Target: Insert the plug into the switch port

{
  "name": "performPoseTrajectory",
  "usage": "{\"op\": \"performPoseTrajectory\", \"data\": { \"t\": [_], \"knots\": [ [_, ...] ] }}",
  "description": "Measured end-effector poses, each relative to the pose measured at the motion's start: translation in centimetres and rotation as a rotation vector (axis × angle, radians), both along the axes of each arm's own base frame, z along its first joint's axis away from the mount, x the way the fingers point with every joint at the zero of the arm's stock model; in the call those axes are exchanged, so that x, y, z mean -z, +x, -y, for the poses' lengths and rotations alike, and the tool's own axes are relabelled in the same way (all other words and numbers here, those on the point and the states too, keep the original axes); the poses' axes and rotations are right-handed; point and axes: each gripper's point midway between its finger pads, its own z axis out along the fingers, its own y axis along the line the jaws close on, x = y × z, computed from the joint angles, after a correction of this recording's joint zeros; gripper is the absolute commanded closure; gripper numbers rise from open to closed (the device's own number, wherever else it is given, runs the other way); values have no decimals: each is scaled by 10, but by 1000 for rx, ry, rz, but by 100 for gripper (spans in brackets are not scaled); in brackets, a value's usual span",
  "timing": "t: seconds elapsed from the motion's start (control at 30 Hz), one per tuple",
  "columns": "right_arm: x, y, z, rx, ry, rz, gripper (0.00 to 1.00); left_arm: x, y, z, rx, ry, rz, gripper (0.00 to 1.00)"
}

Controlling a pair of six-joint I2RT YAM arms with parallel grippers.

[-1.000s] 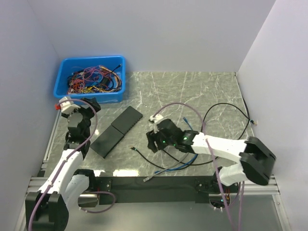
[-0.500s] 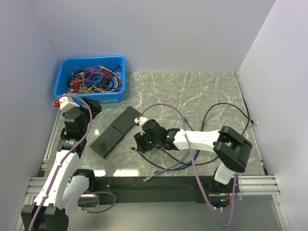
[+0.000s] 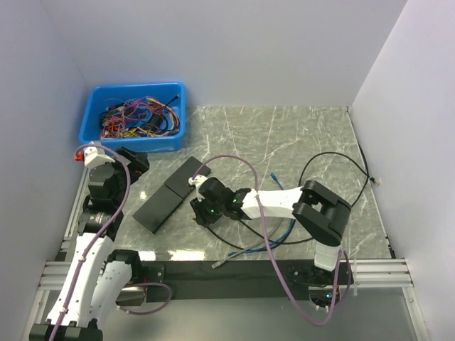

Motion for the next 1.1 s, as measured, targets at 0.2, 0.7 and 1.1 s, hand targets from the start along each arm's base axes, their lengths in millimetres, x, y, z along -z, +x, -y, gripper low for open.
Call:
{"op": "performPoseTrajectory", "data": {
  "t": [0.2,0.7,1.1],
  "knots": [
    [11,-2,-13,-19,-14,-13,65,-2,-2,2,9,-2,5,7],
    [12,1,-11,-11,-40,18,100,1,-4,22,109,-16,2,14],
    [-142,36,37,22,488,79,100,-7,-25,118,566,-120,153,21]
  ]
}}
